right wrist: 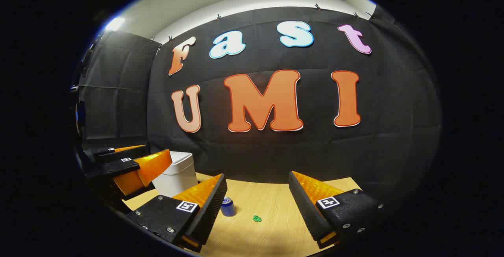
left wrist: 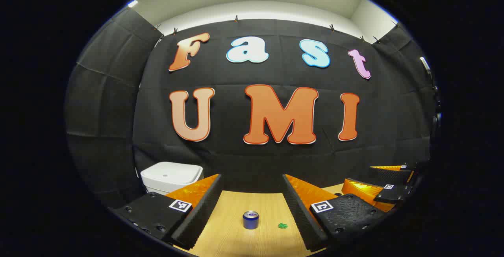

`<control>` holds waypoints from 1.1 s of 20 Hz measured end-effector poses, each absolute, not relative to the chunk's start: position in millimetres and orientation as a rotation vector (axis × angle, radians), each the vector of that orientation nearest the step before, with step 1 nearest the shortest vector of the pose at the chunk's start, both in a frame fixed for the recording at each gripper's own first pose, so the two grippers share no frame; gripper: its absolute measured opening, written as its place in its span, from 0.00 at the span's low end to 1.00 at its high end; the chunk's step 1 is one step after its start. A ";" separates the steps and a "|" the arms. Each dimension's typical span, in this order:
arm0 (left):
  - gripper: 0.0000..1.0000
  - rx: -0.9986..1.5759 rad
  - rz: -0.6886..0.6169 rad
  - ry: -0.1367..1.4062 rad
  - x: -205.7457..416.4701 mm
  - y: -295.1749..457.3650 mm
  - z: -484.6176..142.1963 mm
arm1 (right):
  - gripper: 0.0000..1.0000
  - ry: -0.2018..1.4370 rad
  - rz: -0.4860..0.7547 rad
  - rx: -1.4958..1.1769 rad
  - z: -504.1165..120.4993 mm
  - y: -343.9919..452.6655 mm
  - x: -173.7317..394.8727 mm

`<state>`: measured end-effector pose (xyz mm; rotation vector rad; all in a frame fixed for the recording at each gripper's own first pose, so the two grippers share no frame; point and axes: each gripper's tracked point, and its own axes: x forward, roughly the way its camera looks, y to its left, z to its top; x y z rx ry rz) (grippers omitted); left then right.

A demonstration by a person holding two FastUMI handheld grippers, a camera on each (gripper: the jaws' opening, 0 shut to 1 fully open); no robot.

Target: Press the lid of the desktop garbage bin to open it, pick up the crumpled paper on the desktop and throw it into the bin, then pick up the pop can on the desktop and drop it into the bin, and finally close the garbage bin lid.

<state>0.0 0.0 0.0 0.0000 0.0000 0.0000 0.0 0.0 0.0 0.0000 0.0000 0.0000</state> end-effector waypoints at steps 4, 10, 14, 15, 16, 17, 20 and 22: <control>0.94 0.006 -0.027 -0.004 11.5 9.1 -1.0 | 0.94 -0.009 -0.044 0.005 1.6 2.5 3.4; 0.94 -0.019 -0.076 0.003 25.5 12.8 -5.3 | 0.94 -0.007 -0.077 -0.011 3.3 10.4 7.6; 0.94 -0.013 -0.079 -0.010 29.4 23.0 -1.7 | 0.94 -0.006 -0.088 -0.018 2.2 16.4 12.0; 0.94 -0.012 -0.078 -0.004 31.3 25.1 -4.6 | 0.94 0.000 -0.090 -0.017 -0.1 18.2 13.6; 0.93 -0.011 -0.077 0.002 31.8 27.3 -6.1 | 0.94 0.002 -0.094 -0.017 0.2 18.9 14.4; 0.94 -0.013 -0.075 0.006 33.5 30.8 -7.1 | 0.94 0.001 -0.099 -0.016 -0.3 18.9 15.9; 0.94 -0.013 -0.066 0.014 38.2 38.2 -9.0 | 0.94 -0.004 -0.114 -0.014 0.9 17.7 18.2; 0.94 -0.015 -0.067 0.017 37.8 40.2 -9.9 | 0.94 0.006 -0.112 -0.010 -1.9 19.9 20.0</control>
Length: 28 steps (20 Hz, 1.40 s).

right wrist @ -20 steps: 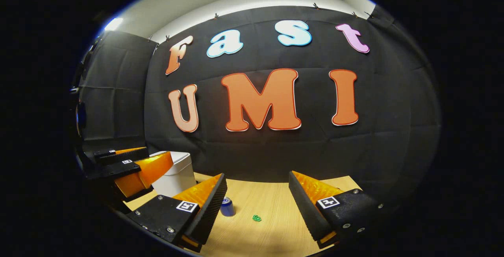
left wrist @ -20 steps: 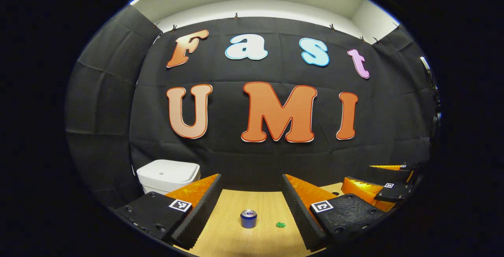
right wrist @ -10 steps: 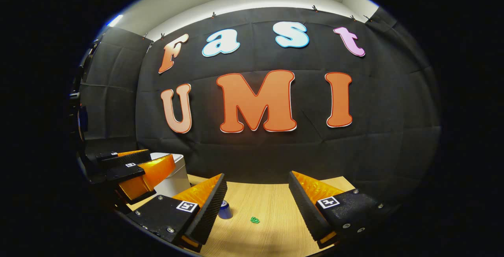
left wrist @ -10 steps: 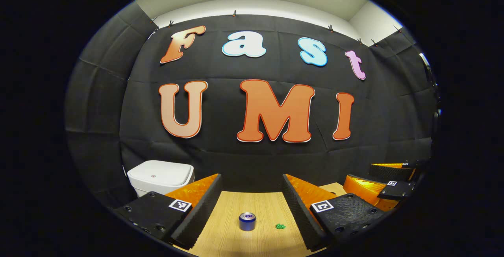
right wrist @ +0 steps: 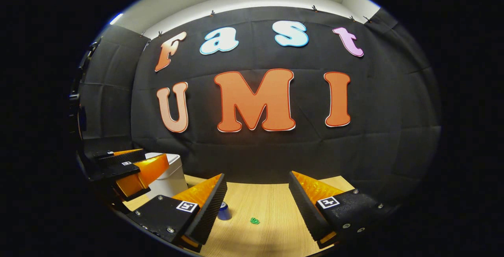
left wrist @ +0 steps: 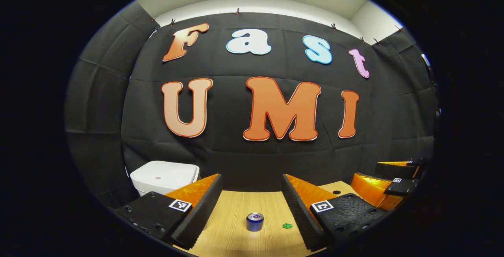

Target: Press the lid of the desktop garbage bin to open it, pick up the crumpled paper on the desktop and throw it into the bin, then pick up the pop can on the desktop and drop it into the bin, and finally close the garbage bin lid.

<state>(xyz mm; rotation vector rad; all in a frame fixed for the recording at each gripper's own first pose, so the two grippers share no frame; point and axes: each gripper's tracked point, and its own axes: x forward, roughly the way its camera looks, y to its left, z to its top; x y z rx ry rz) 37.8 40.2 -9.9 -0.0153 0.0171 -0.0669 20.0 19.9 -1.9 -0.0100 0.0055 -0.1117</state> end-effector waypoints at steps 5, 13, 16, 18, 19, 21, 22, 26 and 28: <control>0.94 -0.014 -0.065 0.026 39.4 46.1 -14.1 | 0.94 0.001 -0.108 -0.023 -3.0 23.5 22.5; 0.94 -0.022 -0.029 0.028 35.7 60.2 -16.0 | 0.94 0.011 -0.104 -0.037 -8.0 26.5 26.6; 0.95 -0.022 -0.026 0.045 35.5 60.2 -21.8 | 0.94 0.018 -0.118 -0.043 -8.7 25.0 25.9; 0.94 -0.018 -0.030 0.041 34.5 59.0 -19.4 | 0.94 0.026 -0.124 -0.041 -11.1 25.5 26.4; 0.94 -0.011 -0.030 0.031 33.7 59.4 -16.5 | 0.94 0.026 -0.126 -0.039 -10.2 25.2 26.2; 0.94 0.007 -0.027 -0.003 32.1 62.1 -6.5 | 0.94 0.018 -0.119 -0.036 -7.9 26.2 25.7; 0.94 0.018 -0.021 -0.025 33.1 65.8 1.9 | 0.94 0.010 -0.113 -0.037 -6.7 26.6 26.3; 0.93 0.028 0.058 -0.008 45.7 103.3 -0.3 | 0.94 0.011 -0.120 -0.051 -6.9 23.6 27.5; 0.97 0.017 0.112 0.011 61.3 137.4 -1.8 | 0.94 0.021 -0.133 -0.045 -7.4 21.3 27.1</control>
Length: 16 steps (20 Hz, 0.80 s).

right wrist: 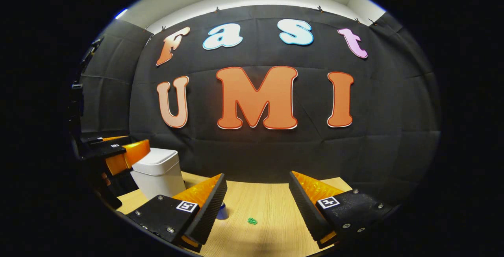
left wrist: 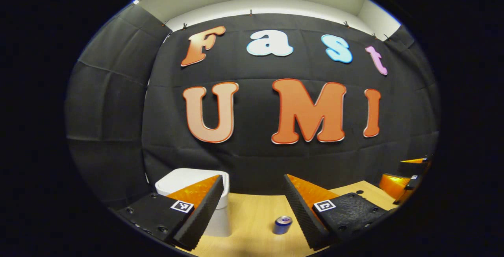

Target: Press the lid of the desktop garbage bin to open it, pick up the crumpled paper on the desktop and throw it into the bin, then pick up the pop can on the desktop and drop it into the bin, and finally close the garbage bin lid.

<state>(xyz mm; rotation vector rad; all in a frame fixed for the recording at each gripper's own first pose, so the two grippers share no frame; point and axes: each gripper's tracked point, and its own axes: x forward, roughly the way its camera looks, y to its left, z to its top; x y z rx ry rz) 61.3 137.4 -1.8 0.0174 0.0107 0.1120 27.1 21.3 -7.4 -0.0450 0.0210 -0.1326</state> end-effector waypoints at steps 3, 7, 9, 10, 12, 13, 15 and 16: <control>0.95 0.000 0.173 0.026 78.8 197.8 -3.4 | 0.94 0.036 -0.150 -0.049 -12.4 10.1 32.2; 0.96 -0.029 0.263 0.059 91.3 270.7 -8.7 | 0.94 0.043 -0.152 -0.061 -14.7 14.3 34.5; 0.62 -0.020 0.276 0.055 96.9 293.2 -5.1 | 0.94 0.048 -0.152 -0.070 -17.4 15.3 35.4; 0.45 -0.019 0.262 0.062 101.3 298.3 -8.5 | 0.94 0.052 -0.152 -0.071 -19.1 16.7 37.5; 0.36 -0.030 0.207 0.114 113.1 302.1 -20.6 | 0.94 0.061 -0.152 -0.073 -22.6 18.1 39.7; 0.32 -0.041 0.182 0.137 119.5 304.7 -27.8 | 0.94 0.064 -0.151 -0.077 -24.8 18.7 40.0; 0.20 -0.054 0.158 0.222 130.0 310.7 -54.7 | 0.94 0.063 -0.131 -0.072 -27.9 25.1 41.0; 0.11 -0.073 0.143 0.268 132.6 312.6 -67.9 | 0.94 0.063 -0.136 -0.077 -29.0 24.5 41.7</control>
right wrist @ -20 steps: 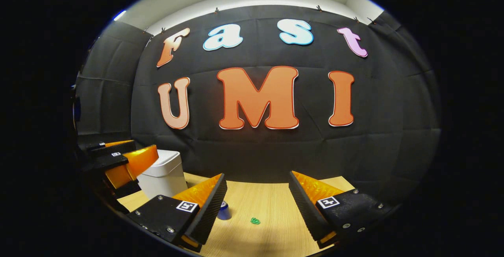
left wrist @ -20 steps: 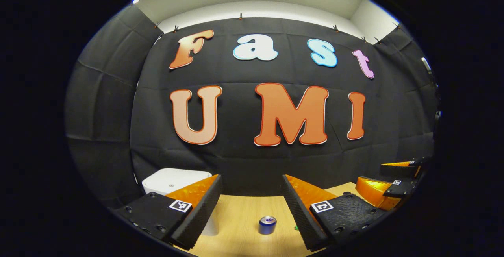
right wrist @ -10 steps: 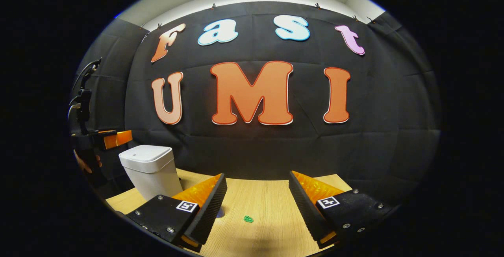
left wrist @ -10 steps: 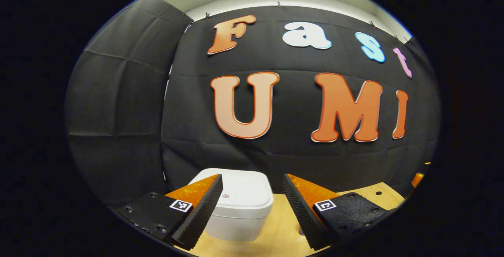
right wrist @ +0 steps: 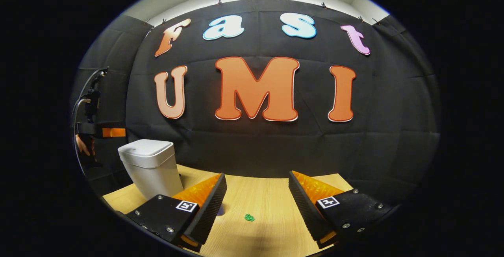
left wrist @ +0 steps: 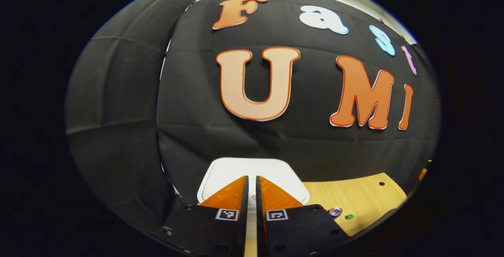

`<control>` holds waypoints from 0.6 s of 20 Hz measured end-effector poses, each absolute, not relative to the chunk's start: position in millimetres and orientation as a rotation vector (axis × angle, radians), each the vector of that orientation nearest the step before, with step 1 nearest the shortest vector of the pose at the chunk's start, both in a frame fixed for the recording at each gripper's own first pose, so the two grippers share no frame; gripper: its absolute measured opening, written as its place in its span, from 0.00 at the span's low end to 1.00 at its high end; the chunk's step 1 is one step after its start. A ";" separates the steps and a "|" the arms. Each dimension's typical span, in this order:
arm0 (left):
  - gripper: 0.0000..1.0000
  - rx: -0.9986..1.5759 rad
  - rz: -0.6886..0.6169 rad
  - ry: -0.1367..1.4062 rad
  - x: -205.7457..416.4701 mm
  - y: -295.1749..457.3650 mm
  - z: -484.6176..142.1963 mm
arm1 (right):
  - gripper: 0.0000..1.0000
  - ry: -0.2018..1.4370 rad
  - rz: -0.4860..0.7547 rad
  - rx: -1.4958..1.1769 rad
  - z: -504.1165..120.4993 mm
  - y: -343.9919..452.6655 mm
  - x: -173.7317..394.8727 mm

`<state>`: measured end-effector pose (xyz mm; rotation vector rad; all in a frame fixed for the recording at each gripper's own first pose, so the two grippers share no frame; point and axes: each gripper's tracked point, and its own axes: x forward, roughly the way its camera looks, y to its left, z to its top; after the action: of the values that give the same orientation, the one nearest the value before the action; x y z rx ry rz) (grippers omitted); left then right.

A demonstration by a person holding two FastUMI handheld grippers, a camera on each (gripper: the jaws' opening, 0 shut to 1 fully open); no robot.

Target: Press the lid of the desktop garbage bin to open it, pick up the crumpled paper on the desktop and throw it into the bin, then pick up the pop can on the desktop and drop it into the bin, and finally close the garbage bin lid.

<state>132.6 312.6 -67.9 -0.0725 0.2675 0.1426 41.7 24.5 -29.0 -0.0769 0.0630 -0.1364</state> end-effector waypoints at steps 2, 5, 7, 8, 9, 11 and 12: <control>0.00 -0.108 0.119 0.338 137.9 312.1 -90.7 | 0.94 0.078 -0.140 -0.083 -34.9 24.0 44.8; 0.00 -0.110 0.072 0.385 146.8 305.0 -105.8 | 0.94 0.093 -0.148 -0.066 -40.5 21.3 47.1; 0.00 -0.094 0.058 0.393 152.2 302.1 -106.0 | 0.94 0.090 -0.133 -0.046 -40.5 23.2 48.0; 0.00 -0.085 0.055 0.401 152.9 302.6 -107.1 | 0.94 0.087 -0.139 -0.048 -40.3 21.7 48.1; 0.00 -0.085 0.054 0.400 154.4 302.7 -105.7 | 0.94 0.088 -0.142 -0.056 -40.6 20.4 49.3; 0.00 -0.084 0.052 0.402 156.9 302.9 -106.8 | 0.94 0.097 -0.145 -0.065 -43.8 19.9 50.7; 0.00 -0.091 0.059 0.410 155.0 303.3 -108.3 | 0.94 0.101 -0.142 -0.063 -44.6 20.6 51.9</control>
<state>155.0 303.3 -108.3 -0.0912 0.4099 0.0595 51.9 20.6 -44.6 -0.0634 0.1013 -0.1422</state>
